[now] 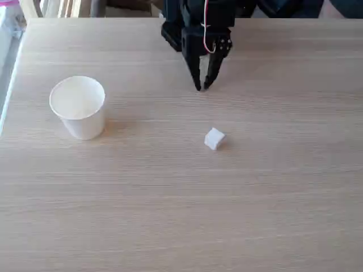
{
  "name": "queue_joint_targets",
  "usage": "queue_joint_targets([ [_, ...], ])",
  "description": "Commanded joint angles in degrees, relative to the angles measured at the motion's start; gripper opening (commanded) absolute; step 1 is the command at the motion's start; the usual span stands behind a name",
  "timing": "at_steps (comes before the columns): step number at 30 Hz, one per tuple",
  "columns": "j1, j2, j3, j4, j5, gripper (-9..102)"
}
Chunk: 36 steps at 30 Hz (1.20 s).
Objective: Grasp a block and put it in the bin.
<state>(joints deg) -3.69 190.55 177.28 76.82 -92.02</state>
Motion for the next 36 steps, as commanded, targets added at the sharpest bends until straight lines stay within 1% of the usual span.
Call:
queue_joint_targets([
  [1,-0.18,0.35,0.79,0.35,-0.18,0],
  [36,-0.7,0.35,0.7,0.18,-1.67,0],
])
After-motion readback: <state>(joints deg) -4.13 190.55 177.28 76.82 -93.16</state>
